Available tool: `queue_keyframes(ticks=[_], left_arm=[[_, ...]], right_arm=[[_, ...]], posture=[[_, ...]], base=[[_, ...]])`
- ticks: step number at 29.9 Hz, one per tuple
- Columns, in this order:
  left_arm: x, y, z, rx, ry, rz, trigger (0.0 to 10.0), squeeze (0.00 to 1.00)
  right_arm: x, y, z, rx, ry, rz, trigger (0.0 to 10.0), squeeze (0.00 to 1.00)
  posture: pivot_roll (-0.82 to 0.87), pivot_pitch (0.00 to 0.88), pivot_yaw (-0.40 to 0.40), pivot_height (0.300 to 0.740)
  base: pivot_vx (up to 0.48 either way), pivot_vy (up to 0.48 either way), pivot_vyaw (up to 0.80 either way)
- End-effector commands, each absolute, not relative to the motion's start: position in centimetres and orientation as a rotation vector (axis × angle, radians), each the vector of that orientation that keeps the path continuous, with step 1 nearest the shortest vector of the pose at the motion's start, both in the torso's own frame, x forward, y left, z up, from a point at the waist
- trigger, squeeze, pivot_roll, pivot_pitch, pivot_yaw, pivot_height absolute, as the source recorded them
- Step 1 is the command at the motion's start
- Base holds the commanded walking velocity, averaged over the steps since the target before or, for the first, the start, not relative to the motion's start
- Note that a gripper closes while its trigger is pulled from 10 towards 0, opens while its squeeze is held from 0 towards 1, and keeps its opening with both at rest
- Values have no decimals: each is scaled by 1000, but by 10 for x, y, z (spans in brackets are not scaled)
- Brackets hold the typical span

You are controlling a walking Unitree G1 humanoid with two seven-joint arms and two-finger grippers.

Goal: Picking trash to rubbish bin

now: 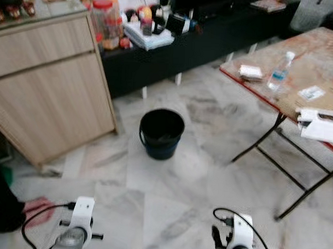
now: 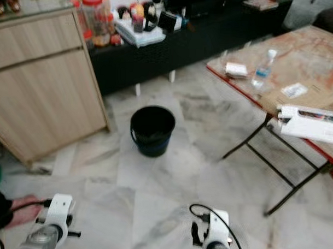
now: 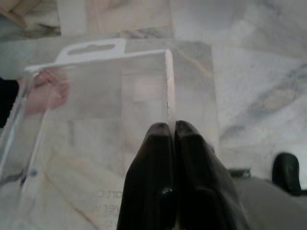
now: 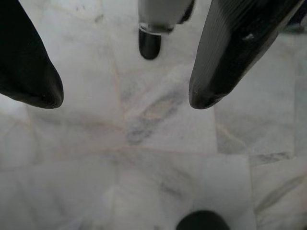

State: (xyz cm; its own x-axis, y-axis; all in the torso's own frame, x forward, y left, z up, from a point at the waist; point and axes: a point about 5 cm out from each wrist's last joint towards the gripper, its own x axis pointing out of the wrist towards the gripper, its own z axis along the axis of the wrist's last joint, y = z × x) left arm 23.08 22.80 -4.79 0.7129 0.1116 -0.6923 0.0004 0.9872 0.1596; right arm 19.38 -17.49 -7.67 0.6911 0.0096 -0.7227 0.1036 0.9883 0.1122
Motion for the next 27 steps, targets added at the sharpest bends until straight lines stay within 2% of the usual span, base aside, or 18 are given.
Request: queue_keyframes(ticks=[1, 10, 18, 27], left_arm=[[225, 238, -49, 189, 800, 72, 10000, 0], [223, 238, -50, 188, 804, 73, 10000, 0], [223, 238, -51, 186, 804, 74, 10000, 0], [223, 239, -50, 183, 803, 80, 10000, 0]], right_arm=[[192, -166, -79, 159, 818, -28, 10000, 0], [193, -163, -78, 144, 817, -8, 10000, 0], [191, -160, -79, 134, 822, 11, 10000, 0], [191, -161, -79, 150, 820, -4, 10000, 0]], posture=[[155, 111, -26, 740], [163, 109, -30, 740], [167, 110, -31, 740], [167, 122, -32, 740]], base=[[371, 0, 0], [371, 0, 0], [372, 0, 591], [371, 0, 0]])
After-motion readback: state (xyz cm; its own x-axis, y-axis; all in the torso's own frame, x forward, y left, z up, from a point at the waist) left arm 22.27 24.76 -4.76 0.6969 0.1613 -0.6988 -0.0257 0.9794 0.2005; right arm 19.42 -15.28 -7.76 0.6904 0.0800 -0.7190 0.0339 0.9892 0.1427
